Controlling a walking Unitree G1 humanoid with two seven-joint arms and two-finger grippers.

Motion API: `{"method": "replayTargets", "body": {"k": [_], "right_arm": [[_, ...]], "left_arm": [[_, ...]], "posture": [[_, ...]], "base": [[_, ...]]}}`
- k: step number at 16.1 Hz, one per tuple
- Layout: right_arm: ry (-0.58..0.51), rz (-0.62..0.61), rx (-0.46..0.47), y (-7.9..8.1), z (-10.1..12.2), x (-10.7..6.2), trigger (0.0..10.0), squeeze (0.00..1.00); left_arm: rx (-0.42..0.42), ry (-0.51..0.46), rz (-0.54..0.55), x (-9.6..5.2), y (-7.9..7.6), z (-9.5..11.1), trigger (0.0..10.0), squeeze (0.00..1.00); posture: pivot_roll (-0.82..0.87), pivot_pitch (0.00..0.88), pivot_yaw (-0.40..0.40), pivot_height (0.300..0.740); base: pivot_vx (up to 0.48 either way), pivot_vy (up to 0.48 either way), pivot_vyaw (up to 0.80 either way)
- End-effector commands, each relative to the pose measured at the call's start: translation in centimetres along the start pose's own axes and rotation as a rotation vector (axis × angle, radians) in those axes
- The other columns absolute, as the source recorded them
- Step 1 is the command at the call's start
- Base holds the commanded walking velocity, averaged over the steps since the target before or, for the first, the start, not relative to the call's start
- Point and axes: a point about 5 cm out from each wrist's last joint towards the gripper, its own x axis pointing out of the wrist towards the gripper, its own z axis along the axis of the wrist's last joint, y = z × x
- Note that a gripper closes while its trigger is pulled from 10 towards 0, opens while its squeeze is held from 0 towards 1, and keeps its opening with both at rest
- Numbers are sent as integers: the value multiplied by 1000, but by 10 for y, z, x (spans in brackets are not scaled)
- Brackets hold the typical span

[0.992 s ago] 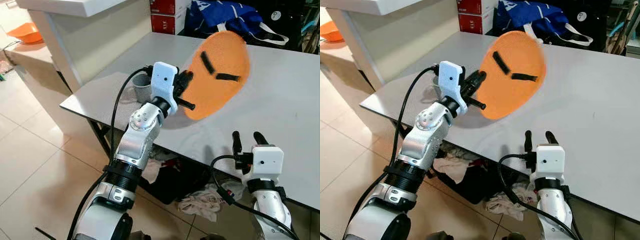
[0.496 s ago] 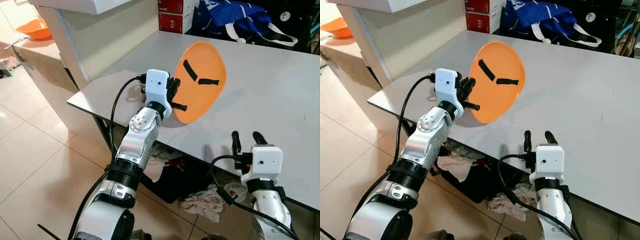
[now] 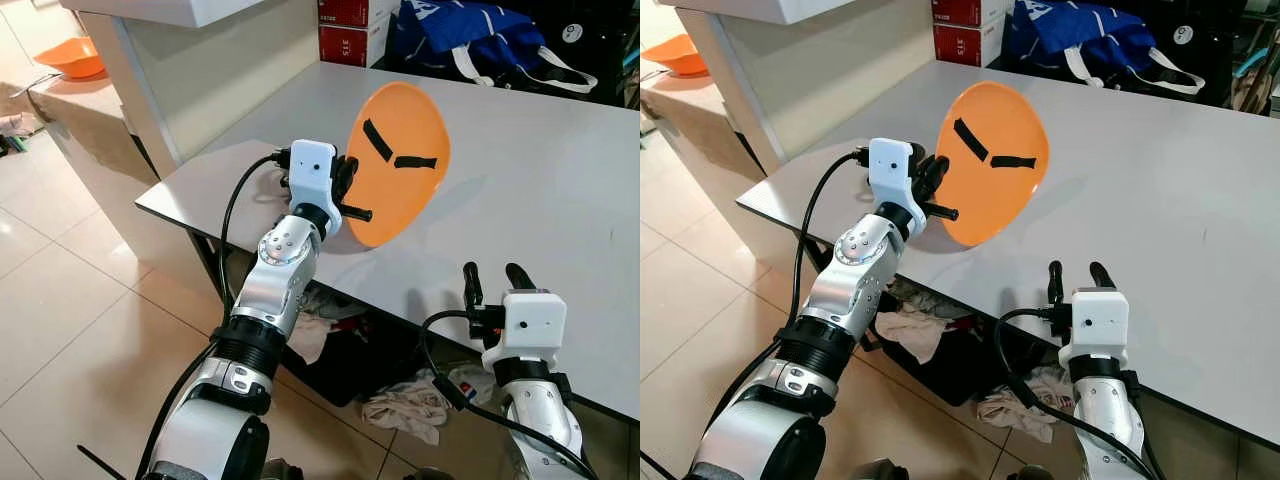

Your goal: Setting the table

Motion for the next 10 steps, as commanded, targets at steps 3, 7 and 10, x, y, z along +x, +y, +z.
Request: {"method": "replayTargets", "body": {"k": [3,7,10], "right_arm": [[-15,9,7,3,3,2,10000,0],[-13,10,4,2,2,1,10000,0],[-12,13,6,2,2,1,10000,0]], "left_arm": [[27,12,7,3,0,0,0,0],[32,17,13,3,0,-2,0,0],[27,24,9,3,0,-3,0,0]], "posture": [[-90,0,98,707],[-91,0,99,707],[-88,0,98,707]], "base": [[0,0,0],[0,0,0],[0,0,0]]}}
